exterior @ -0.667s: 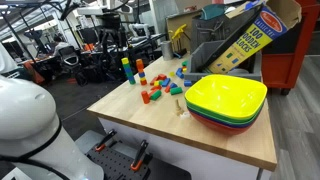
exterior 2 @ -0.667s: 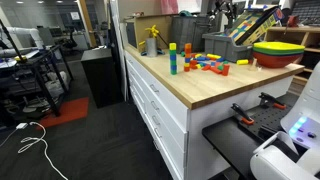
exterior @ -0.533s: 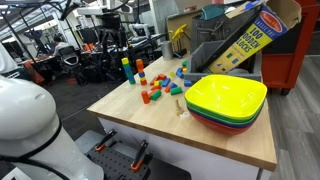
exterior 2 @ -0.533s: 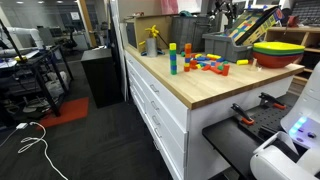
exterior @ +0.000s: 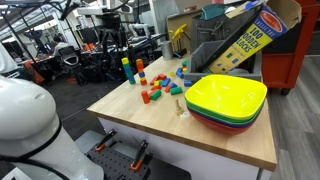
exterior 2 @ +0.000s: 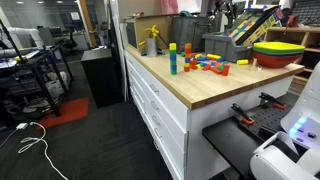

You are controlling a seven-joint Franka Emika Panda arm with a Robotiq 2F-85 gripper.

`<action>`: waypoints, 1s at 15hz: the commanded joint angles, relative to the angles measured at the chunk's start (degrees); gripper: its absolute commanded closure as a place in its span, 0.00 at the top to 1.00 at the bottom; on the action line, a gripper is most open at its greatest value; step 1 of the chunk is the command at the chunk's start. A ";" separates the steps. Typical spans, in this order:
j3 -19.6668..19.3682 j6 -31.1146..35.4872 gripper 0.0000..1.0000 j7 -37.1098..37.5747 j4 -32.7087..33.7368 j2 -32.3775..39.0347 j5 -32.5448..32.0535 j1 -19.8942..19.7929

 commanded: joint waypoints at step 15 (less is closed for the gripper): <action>0.74 9.82 1.00 2.43 3.36 11.27 -2.04 -3.18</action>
